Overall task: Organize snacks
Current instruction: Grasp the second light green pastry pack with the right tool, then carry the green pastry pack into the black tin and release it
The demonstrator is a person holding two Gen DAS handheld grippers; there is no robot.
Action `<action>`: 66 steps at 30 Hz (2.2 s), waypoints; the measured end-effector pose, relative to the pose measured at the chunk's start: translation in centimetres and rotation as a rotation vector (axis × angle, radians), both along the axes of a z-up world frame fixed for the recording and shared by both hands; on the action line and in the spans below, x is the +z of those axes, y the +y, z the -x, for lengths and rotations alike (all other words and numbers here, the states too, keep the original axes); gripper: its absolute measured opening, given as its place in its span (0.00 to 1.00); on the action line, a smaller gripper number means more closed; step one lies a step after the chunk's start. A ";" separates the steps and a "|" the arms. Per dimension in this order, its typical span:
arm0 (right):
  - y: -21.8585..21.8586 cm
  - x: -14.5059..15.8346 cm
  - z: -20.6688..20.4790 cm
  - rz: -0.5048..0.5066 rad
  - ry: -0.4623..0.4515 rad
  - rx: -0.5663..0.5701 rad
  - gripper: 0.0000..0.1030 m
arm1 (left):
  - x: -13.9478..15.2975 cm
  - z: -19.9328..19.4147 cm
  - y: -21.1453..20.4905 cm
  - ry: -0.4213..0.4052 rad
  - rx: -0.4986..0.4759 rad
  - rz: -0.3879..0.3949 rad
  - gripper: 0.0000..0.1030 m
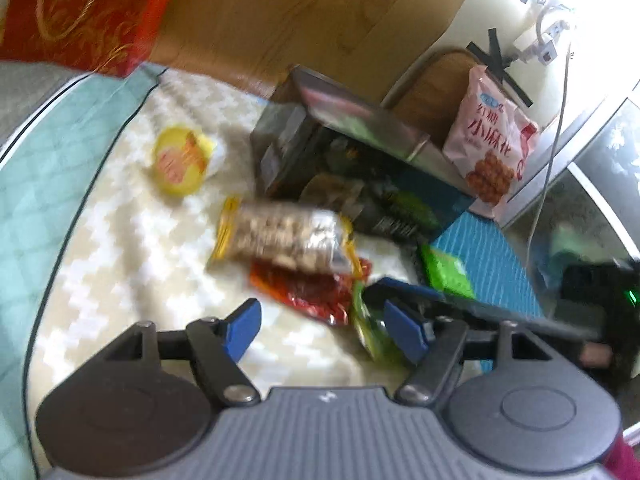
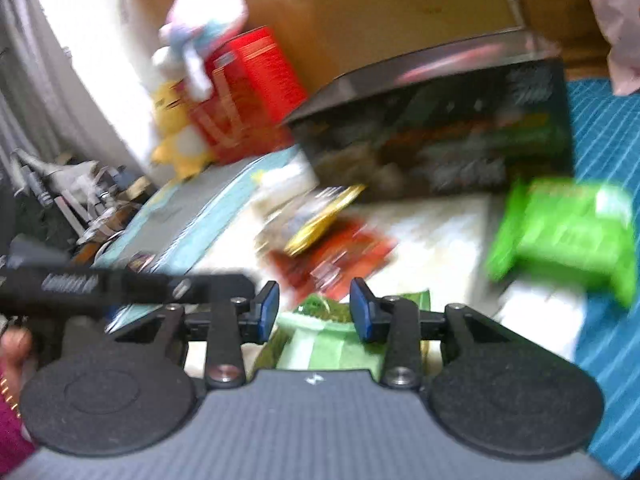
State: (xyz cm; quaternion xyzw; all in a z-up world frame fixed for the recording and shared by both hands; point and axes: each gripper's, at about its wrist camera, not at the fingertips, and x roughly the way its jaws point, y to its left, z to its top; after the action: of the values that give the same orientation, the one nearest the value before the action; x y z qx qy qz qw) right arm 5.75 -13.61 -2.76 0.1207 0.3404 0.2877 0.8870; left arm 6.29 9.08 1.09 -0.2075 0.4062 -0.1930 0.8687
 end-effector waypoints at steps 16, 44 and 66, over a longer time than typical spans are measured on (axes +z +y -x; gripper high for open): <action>-2.5 0.2 11.6 -0.034 -0.201 -0.205 0.63 | -0.8 6.6 1.7 -0.098 -0.018 0.006 0.73; -2.4 -0.2 12.6 0.351 -0.321 -0.286 0.63 | 3.1 7.8 -3.2 -0.162 -0.189 0.034 0.78; -1.5 4.3 4.8 0.351 -0.511 -0.105 0.36 | 5.2 1.3 -9.3 -0.191 -0.265 0.035 0.74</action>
State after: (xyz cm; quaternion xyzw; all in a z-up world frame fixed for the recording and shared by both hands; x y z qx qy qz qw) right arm 0.91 -15.10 1.57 -0.0929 0.1442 0.1995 0.9648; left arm 4.98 -0.19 6.25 -0.1477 0.3420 -0.3320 0.8666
